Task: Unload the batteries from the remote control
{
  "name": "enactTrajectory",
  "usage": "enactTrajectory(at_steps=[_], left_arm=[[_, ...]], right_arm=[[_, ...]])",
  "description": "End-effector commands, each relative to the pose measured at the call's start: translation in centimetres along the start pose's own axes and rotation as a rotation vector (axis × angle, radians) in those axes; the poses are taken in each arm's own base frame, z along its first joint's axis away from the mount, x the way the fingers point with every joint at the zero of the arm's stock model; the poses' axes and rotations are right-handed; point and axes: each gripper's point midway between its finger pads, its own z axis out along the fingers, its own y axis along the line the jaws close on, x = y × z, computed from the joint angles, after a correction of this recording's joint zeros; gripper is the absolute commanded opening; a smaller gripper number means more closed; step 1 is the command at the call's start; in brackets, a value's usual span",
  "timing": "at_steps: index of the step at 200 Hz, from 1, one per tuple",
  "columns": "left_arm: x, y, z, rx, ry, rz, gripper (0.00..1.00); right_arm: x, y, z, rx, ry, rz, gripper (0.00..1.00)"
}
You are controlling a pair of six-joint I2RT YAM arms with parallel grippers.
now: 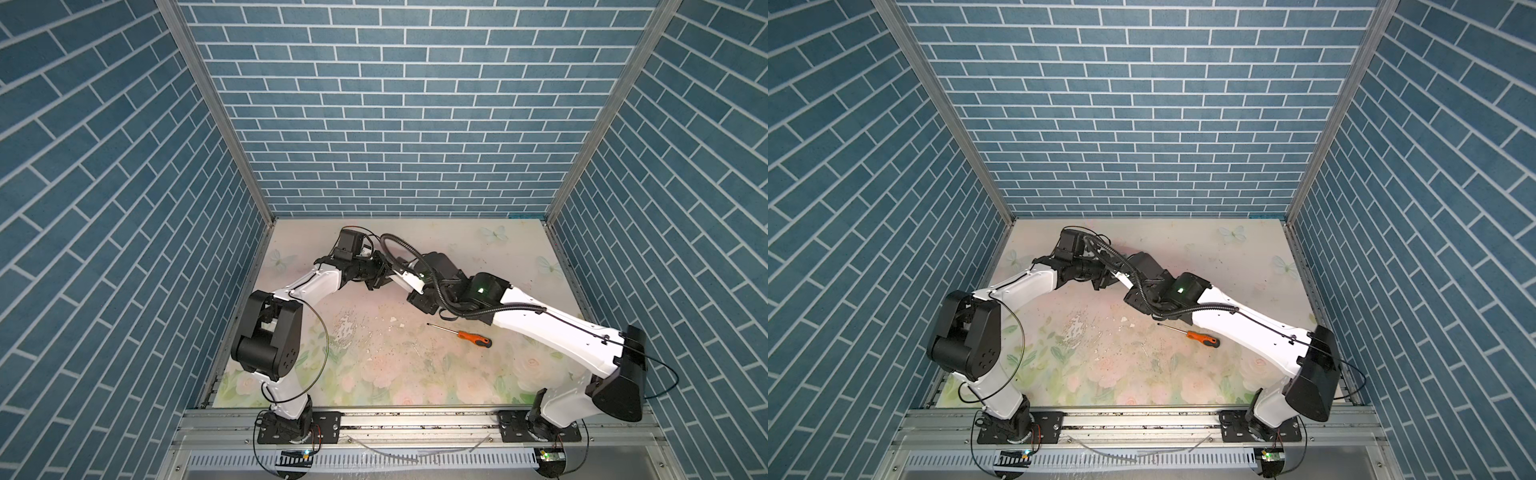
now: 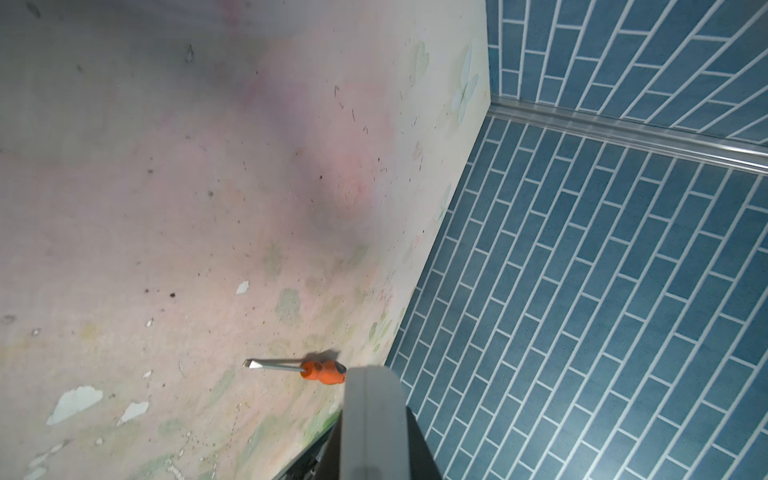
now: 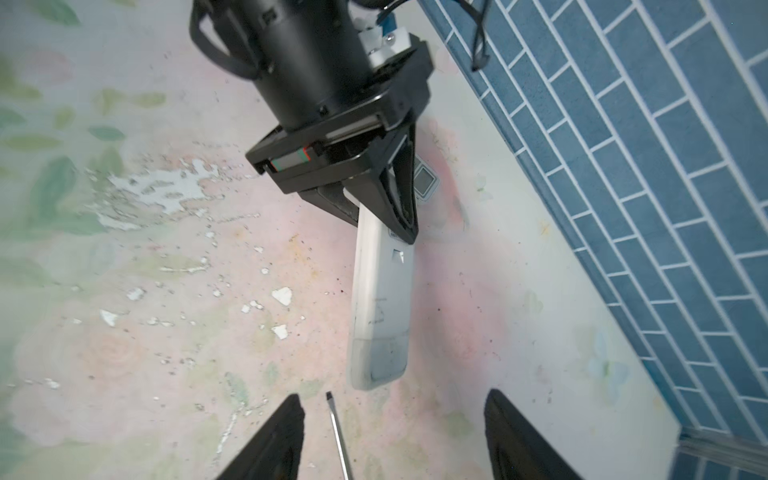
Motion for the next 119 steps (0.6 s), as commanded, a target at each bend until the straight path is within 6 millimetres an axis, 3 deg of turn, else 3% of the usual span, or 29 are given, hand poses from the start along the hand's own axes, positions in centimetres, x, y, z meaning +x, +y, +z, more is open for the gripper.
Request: enactTrajectory(at_steps=[1,39,52,103,119], left_arm=[[-1.8,-3.3,-1.5,0.119,-0.157,0.140,0.00],[-3.6,-4.2,-3.5,0.241,-0.381,0.222,0.00],[-3.9,-4.4,-4.1,0.288,-0.453,0.248,0.00],[-3.4,-6.1,-5.5,0.533,-0.600,0.305,0.00],[-3.1,-5.3,-5.4,0.532,-0.603,0.301,0.00]], right_arm=[[0.3,-0.4,-1.5,-0.131,-0.037,0.298,0.65],[-0.3,-3.1,-1.4,-0.207,-0.090,0.665,0.45],[-0.9,-3.0,-0.6,-0.287,-0.123,0.798,0.41],[-1.8,-3.8,3.2,-0.425,-0.207,1.078,0.44],[-1.3,-4.2,4.1,-0.431,-0.203,1.132,0.47]])
